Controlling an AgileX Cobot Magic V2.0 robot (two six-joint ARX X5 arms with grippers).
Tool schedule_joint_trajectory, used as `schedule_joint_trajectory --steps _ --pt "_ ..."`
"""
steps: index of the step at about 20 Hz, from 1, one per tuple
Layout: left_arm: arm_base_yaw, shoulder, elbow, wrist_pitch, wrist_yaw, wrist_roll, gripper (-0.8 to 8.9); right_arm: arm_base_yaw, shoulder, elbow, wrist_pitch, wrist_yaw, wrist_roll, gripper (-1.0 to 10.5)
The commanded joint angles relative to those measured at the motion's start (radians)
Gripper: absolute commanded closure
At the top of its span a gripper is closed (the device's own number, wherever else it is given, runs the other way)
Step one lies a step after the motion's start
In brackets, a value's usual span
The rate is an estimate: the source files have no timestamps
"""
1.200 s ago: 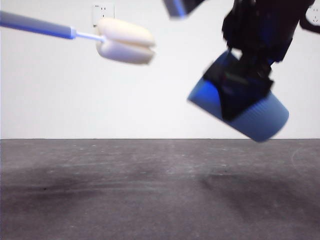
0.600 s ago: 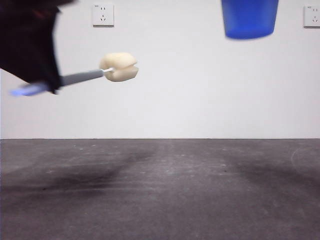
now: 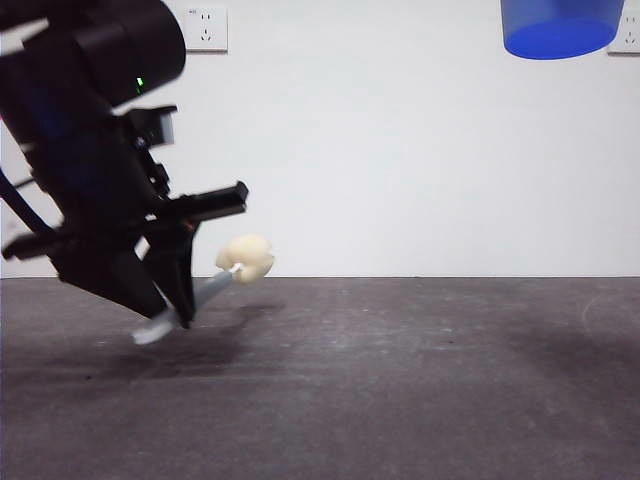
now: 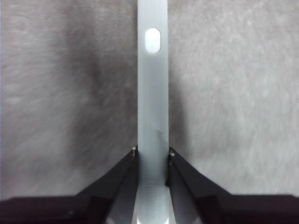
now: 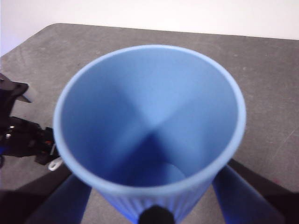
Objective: Pick up the cup brush,pick up the cup,insert the brush into the cup,clean the cup,put the cup brush back,put the cup back to the fixed position on the table
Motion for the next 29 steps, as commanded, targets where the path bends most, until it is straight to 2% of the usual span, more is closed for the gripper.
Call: schedule_joint_trajectory --steps 1,10,11,13,14,16,18,22,27,29 --pt "0.002 0.053 -0.006 0.073 0.025 -0.019 8.22 0.001 0.015 0.002 0.01 0.002 0.021 9.6" --pt "0.002 0.151 -0.006 0.105 0.027 -0.04 8.03 0.001 0.08 0.002 0.008 0.002 0.027 9.6" --pt "0.002 0.151 -0.006 0.103 0.029 -0.04 7.27 0.001 0.088 0.002 0.008 0.002 0.027 9.6" --pt "0.002 0.151 -0.006 0.088 0.058 -0.04 4.13 0.001 0.108 0.002 0.009 0.002 0.026 9.6" --pt "0.002 0.151 -0.006 0.081 0.076 -0.04 3.5 0.001 0.121 0.002 0.011 0.005 0.026 9.6" --pt "0.002 0.146 -0.006 0.081 0.129 -0.04 3.5 0.001 0.15 -0.008 0.039 0.019 0.006 9.6" --pt "0.002 0.122 -0.005 0.08 0.14 -0.04 3.5 -0.001 0.17 -0.051 0.119 0.039 -0.032 9.6" --pt "0.002 0.018 -0.005 0.05 0.173 -0.036 3.5 -0.063 0.201 -0.201 0.386 0.024 -0.088 9.6" --pt "0.0 -0.211 -0.005 -0.044 0.281 -0.028 3.5 -0.281 0.303 -0.37 0.718 -0.202 -0.116 9.6" --pt "-0.001 -0.323 -0.005 -0.077 0.345 -0.028 3.5 -0.375 0.4 -0.377 0.82 -0.321 -0.163 9.6"
